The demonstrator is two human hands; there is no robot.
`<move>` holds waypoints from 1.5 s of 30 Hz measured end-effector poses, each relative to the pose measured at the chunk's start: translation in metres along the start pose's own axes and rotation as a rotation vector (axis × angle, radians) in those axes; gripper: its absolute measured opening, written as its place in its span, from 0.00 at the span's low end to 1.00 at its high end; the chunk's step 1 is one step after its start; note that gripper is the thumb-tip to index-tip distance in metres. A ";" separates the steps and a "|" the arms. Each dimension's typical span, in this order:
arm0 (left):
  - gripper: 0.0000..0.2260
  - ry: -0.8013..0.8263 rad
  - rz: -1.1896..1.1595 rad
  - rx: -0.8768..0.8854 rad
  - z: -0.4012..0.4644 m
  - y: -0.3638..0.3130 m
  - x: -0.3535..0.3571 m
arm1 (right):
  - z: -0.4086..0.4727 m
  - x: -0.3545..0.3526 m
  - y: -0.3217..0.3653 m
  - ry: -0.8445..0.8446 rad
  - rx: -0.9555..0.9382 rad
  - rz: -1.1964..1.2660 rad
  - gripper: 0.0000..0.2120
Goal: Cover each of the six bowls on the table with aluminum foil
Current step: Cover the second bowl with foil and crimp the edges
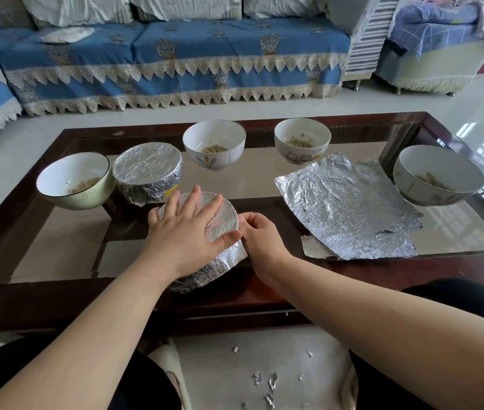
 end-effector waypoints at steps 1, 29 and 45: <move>0.47 0.000 0.002 -0.002 0.000 0.000 0.000 | 0.000 0.000 0.000 -0.009 -0.009 0.006 0.05; 0.29 0.041 -0.115 -0.244 -0.004 -0.013 -0.003 | -0.021 0.002 -0.004 0.402 0.397 0.139 0.15; 0.31 0.007 -0.091 -0.255 -0.004 -0.013 -0.003 | -0.013 0.010 -0.020 0.411 0.564 0.473 0.18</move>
Point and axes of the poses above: each hand's wrist, its own z-axis towards the middle knuckle, its own x-axis out of the palm, y = z × x, the point moved 10 cm from there along z, towards the middle knuckle, and after that the axes turned 4 degrees about z, right-handed, at the moved point
